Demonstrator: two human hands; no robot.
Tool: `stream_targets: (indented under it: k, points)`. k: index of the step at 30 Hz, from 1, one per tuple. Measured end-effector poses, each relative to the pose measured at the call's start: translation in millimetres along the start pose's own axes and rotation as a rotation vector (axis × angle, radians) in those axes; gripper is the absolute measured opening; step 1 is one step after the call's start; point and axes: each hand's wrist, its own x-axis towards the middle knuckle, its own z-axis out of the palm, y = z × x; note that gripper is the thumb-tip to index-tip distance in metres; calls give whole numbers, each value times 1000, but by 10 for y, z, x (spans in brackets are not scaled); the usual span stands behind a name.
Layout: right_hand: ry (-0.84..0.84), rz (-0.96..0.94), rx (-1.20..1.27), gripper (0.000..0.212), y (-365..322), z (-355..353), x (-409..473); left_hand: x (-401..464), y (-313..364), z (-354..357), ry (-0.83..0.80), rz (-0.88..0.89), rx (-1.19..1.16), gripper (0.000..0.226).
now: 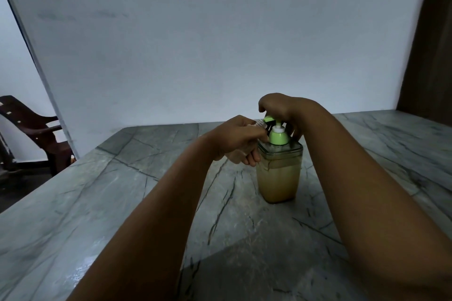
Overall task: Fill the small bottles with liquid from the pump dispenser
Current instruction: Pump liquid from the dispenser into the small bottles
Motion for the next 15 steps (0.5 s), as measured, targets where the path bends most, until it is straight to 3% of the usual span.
stream_targets:
  k: [3,7,12,15]
  points:
    - [-2,14,16,15,-14,-11,-48,1,-7,-5,-6,-1,-6,35]
    - [14,57,8,32,-2,46,14,3,-8,-12,-12,5,0,42]
    - [9,37,-56,35,-14,95,-11,3,-9,-10,0,-8,3,32]
    - [72,31,13,19,-53,62,-33,-1,-10,-16,-2,-6,0,29]
